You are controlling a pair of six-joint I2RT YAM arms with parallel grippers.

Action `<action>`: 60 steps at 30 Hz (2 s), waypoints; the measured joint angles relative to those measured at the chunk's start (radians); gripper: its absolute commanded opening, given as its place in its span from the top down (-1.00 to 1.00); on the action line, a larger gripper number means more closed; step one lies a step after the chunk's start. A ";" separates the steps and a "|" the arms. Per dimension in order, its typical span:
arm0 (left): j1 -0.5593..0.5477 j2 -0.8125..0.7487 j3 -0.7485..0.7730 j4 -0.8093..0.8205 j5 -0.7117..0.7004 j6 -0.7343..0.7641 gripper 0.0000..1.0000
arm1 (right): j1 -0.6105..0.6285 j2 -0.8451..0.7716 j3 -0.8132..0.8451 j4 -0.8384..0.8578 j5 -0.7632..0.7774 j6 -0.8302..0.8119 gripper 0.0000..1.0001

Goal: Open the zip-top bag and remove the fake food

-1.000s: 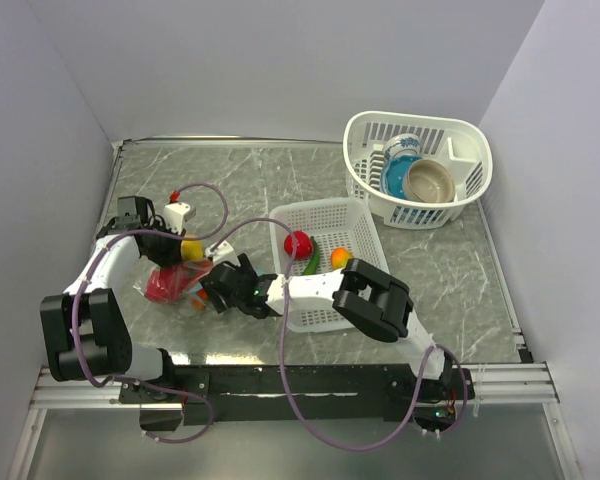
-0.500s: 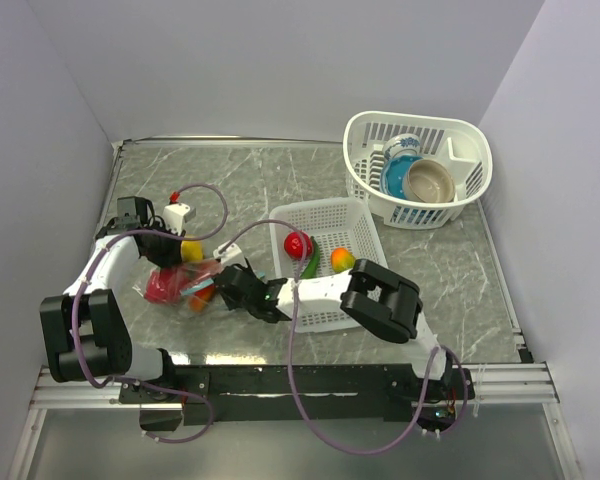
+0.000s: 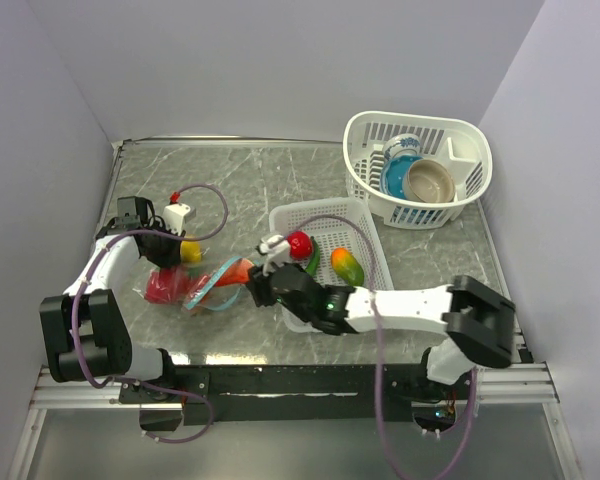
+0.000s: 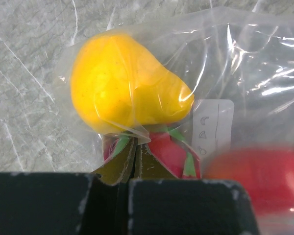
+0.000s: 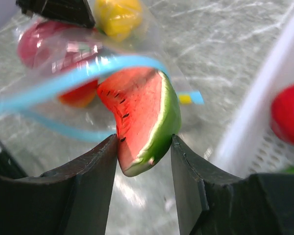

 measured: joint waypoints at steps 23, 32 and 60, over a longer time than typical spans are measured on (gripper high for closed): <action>0.000 0.002 0.004 -0.005 0.000 -0.011 0.98 | -0.179 -0.412 -0.274 -0.229 0.408 0.158 -1.00; 0.000 0.002 0.004 -0.005 0.000 -0.011 0.98 | -0.160 -0.346 -0.195 -0.262 0.477 0.087 -1.00; 0.000 0.003 0.004 -0.003 0.003 -0.012 0.98 | 0.021 0.301 0.251 -0.017 -0.159 -0.032 -1.00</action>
